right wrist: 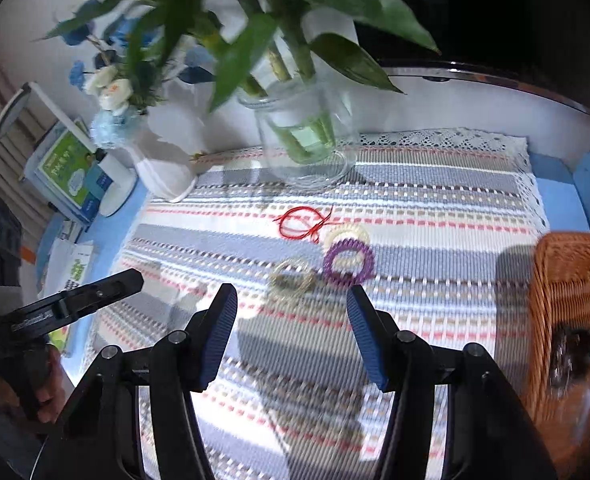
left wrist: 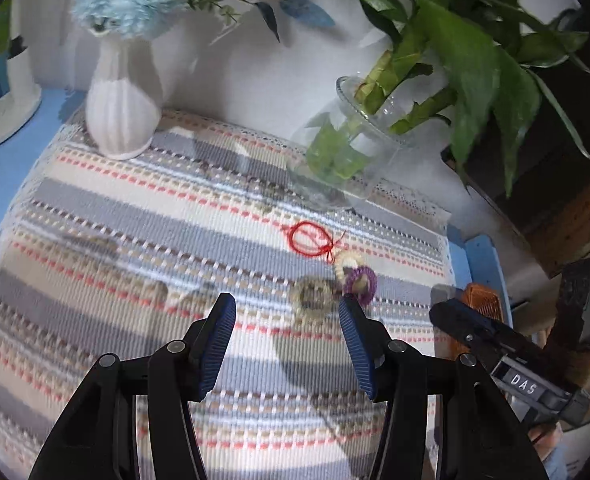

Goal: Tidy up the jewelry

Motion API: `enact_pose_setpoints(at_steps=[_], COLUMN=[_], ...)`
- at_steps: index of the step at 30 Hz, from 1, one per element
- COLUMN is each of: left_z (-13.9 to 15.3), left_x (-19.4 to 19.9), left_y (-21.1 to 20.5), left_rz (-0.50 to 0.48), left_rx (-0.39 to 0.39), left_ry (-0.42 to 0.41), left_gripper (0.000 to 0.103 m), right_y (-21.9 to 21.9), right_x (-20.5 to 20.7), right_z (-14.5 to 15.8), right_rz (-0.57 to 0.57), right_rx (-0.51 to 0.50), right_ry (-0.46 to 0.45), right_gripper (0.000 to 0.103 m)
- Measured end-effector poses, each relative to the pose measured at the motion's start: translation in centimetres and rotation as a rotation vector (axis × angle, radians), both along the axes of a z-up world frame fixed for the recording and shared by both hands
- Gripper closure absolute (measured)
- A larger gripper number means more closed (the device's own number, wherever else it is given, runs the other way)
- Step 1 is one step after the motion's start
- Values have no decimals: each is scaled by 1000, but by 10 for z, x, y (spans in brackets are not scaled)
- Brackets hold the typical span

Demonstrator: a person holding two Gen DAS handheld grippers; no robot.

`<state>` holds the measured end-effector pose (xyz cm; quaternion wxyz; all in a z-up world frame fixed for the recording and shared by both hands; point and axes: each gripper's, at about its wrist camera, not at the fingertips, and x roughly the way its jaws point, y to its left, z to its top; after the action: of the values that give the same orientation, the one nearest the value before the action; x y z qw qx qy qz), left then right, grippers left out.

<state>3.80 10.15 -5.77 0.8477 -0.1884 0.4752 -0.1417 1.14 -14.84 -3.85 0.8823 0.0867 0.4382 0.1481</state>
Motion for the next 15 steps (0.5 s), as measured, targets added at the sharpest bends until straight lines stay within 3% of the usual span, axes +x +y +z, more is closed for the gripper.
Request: enact_pose_setpoints(at_steps=[2, 6, 12, 15], left_z=[-16, -60, -78, -84], left_x=[20, 57, 90, 106], left_y=[-9, -40, -69, -78], left_rz=[-23, -99, -133, -137], left_rx=[-34, 35, 64, 137], left_ry=[20, 91, 48, 13], left_gripper=[48, 48, 50, 50], right_y=[-5, -21, -30, -27], right_x=[16, 43, 71, 75], right_z=[-9, -36, -72, -83], right_rz=[-13, -63, -89, -87], right_rx=[-5, -19, -81, -113], right_ry=[8, 43, 80, 78], right_gripper=[44, 44, 46, 50])
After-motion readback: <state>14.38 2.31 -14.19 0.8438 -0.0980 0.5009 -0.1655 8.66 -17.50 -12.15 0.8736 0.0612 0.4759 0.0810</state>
